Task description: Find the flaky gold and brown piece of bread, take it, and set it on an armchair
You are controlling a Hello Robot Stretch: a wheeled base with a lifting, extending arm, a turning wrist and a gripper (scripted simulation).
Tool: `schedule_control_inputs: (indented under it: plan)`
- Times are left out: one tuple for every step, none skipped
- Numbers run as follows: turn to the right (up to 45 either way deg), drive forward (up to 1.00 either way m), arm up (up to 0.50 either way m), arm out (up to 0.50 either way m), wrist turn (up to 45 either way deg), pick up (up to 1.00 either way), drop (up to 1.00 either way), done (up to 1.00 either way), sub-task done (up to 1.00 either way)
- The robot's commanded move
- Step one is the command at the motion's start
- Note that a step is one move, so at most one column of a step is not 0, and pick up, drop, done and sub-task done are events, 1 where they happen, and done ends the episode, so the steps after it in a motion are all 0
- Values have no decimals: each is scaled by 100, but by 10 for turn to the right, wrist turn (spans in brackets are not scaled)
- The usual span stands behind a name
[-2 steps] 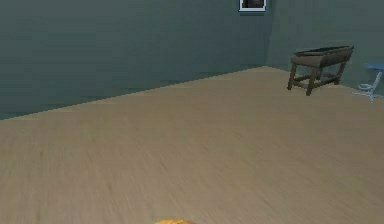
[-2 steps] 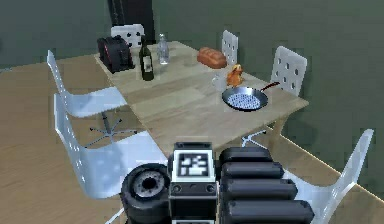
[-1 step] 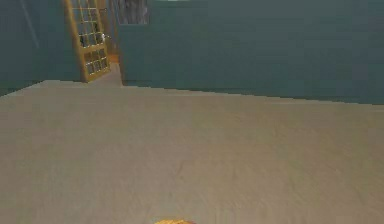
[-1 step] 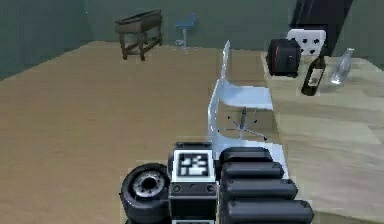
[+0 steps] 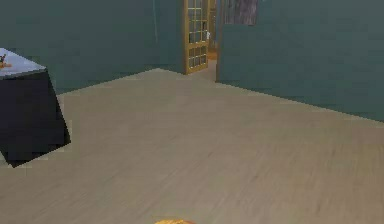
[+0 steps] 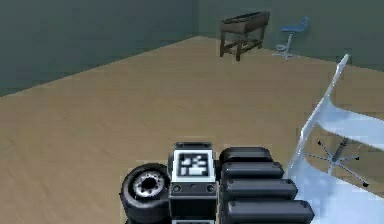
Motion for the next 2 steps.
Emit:
schedule_control_inputs:
  plan:
    - [0,100,0,0,0,0,0,0,0]
    - [-30,0,0,0,0,0,0,0,0]
